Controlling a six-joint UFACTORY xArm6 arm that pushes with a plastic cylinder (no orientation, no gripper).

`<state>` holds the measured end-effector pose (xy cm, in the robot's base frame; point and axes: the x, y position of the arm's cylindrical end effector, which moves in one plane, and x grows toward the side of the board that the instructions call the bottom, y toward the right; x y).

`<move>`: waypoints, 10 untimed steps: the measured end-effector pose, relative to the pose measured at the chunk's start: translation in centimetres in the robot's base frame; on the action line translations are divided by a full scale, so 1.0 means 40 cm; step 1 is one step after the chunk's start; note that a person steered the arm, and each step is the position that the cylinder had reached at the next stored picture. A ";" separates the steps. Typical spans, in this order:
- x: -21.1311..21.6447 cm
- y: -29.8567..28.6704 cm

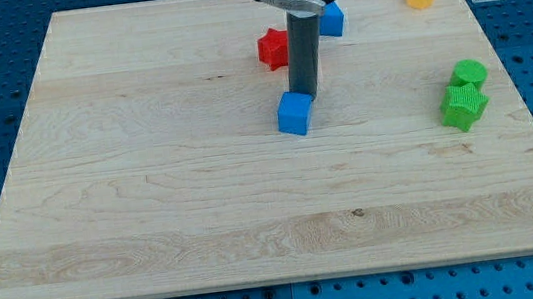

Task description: Slide the blue cube to the bottom center

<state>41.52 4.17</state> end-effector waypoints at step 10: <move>0.258 -0.029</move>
<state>51.85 3.01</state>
